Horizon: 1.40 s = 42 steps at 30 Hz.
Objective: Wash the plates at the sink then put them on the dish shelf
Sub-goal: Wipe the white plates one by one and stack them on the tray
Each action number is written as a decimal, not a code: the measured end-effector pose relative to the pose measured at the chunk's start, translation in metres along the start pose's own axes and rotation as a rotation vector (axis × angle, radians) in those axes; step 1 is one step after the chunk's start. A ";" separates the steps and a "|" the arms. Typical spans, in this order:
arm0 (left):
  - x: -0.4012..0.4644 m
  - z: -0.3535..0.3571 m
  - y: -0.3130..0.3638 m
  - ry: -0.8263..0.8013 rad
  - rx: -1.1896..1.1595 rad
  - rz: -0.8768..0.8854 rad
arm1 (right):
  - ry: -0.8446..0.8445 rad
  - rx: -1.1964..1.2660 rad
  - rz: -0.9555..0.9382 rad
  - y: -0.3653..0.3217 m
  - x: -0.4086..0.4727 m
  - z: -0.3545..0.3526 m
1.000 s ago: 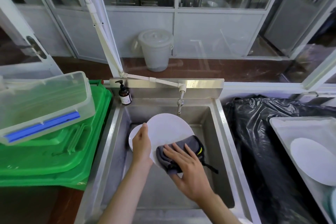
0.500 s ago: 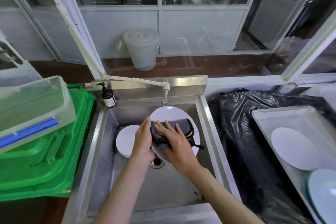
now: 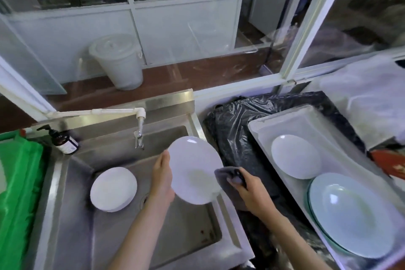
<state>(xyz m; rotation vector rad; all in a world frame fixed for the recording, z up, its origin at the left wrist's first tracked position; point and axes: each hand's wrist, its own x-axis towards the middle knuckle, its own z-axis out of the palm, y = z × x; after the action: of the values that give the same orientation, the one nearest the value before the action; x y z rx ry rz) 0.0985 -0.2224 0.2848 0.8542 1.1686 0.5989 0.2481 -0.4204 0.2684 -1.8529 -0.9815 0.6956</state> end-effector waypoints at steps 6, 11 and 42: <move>-0.012 0.093 -0.035 -0.108 0.044 -0.031 | 0.363 0.405 0.450 0.048 0.001 -0.078; -0.018 0.174 -0.069 -0.179 0.078 -0.078 | 0.373 0.627 0.660 0.084 -0.007 -0.139; 0.072 0.386 -0.177 -0.367 0.775 0.186 | 0.644 0.859 1.010 0.221 0.057 -0.261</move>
<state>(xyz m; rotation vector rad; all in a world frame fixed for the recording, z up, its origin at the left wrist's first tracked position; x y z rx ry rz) 0.4841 -0.3653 0.1565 1.6681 0.9802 0.0990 0.5567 -0.5519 0.1804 -1.4855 0.6759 0.8085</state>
